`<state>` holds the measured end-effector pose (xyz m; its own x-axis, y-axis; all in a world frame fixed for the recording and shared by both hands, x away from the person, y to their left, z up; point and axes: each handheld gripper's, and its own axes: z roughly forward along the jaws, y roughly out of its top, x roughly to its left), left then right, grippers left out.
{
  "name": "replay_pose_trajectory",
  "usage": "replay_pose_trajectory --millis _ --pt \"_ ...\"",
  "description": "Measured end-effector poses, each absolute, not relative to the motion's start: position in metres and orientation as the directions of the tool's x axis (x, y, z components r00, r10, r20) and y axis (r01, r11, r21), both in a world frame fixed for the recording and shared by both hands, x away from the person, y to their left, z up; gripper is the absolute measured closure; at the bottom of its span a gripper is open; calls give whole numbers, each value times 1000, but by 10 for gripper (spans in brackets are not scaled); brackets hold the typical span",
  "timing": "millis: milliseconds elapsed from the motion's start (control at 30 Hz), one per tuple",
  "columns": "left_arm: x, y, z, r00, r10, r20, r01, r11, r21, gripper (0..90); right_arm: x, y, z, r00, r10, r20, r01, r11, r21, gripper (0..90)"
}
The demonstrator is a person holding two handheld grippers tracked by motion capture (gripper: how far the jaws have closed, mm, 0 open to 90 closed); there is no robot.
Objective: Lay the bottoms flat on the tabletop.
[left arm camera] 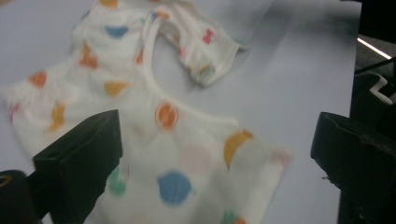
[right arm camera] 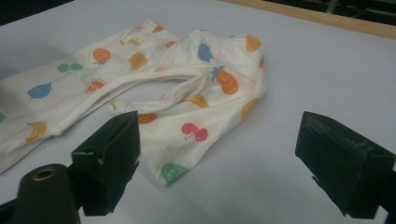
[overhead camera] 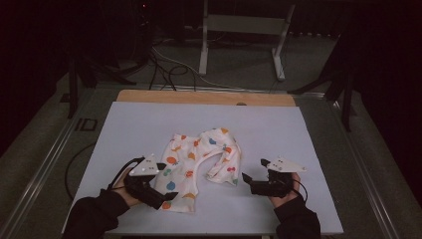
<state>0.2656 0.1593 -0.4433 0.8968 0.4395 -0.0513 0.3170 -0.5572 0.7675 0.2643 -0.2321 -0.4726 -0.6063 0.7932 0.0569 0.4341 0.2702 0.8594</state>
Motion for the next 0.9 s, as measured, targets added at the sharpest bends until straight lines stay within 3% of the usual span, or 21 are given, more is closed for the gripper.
replay_pose_trajectory --millis 133,333,433,467,633,800,900 --pt "279 130 -443 910 413 -37 291 -571 768 76 263 -227 -477 -622 780 65 443 283 850 158" --pt "295 91 -463 916 399 -36 293 -607 739 198 267 -212 -492 -614 786 68 494 316 810 371" --pt "302 77 -474 916 401 -22 295 -636 713 238 269 -207 -498 -621 780 74 507 328 797 405" --pt "304 74 -477 918 395 -13 289 -648 704 350 273 -203 -503 -601 796 76 542 336 770 473" --pt "314 64 -490 923 384 -6 278 -660 698 483 281 -201 -515 -567 815 119 608 317 728 543" --pt "322 57 -500 922 387 -7 292 -683 669 603 279 -192 -521 -603 789 117 602 354 715 550" --pt "324 55 -503 916 401 2 300 -688 661 745 277 -187 -521 -609 790 77 589 384 711 599"
